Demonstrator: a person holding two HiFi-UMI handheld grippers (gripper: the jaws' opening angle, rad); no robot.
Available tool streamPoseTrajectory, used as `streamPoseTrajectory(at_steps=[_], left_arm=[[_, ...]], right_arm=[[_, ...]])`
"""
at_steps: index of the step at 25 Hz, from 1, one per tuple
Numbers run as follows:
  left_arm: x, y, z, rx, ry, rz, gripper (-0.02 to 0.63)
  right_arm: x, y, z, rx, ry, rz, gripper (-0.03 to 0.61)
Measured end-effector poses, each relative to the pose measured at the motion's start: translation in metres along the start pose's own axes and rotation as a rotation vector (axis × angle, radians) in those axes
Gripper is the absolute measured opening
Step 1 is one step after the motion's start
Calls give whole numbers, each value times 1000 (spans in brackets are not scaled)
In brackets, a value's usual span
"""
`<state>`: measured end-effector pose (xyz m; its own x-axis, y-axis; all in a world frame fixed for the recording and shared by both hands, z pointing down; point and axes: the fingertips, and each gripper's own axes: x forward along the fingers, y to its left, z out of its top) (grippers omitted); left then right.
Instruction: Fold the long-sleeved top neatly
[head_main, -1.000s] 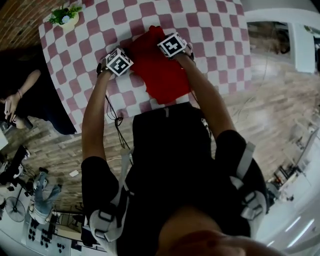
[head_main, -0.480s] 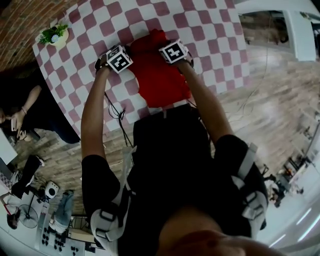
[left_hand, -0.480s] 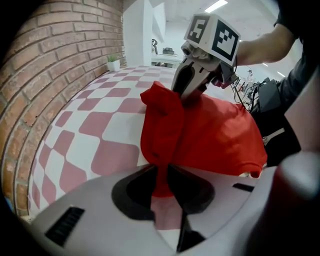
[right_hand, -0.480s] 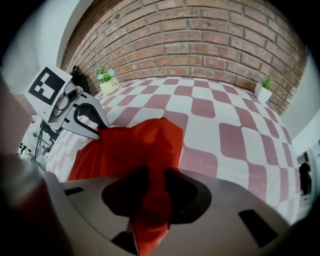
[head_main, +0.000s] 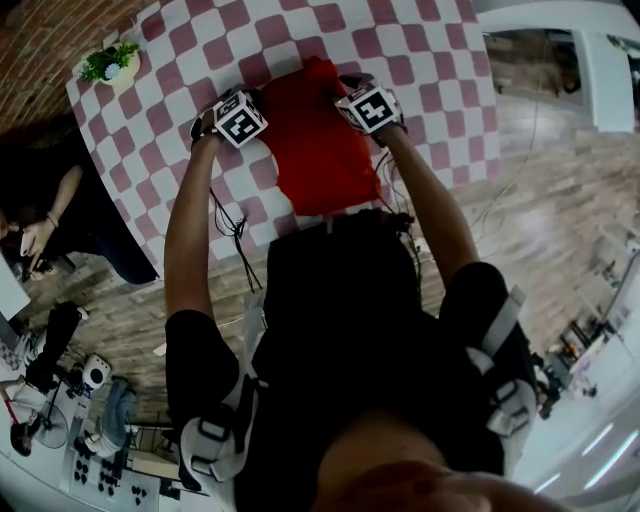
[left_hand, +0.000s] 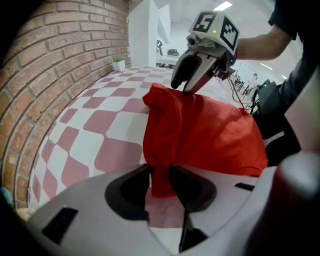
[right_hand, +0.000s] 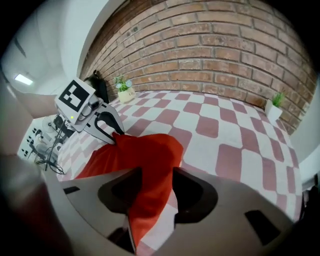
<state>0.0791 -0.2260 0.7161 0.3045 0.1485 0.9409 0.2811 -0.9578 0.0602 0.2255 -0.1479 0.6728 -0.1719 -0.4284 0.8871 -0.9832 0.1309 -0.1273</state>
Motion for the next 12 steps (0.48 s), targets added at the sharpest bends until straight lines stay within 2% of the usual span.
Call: streamPoseTrajectory(at_steps=[2,5,12], left_arm=[[-1,1,1,-7,-2,-6,119],[-1,1,1,-16,-5,-13,120],[4,1,-1,-9,15,-33,120]], right_arm=[[-6,-6,11,-55,-19,33,183],[-6,-15,25,-175,6,71,189],[12,-14,29,-473,206,156,213]])
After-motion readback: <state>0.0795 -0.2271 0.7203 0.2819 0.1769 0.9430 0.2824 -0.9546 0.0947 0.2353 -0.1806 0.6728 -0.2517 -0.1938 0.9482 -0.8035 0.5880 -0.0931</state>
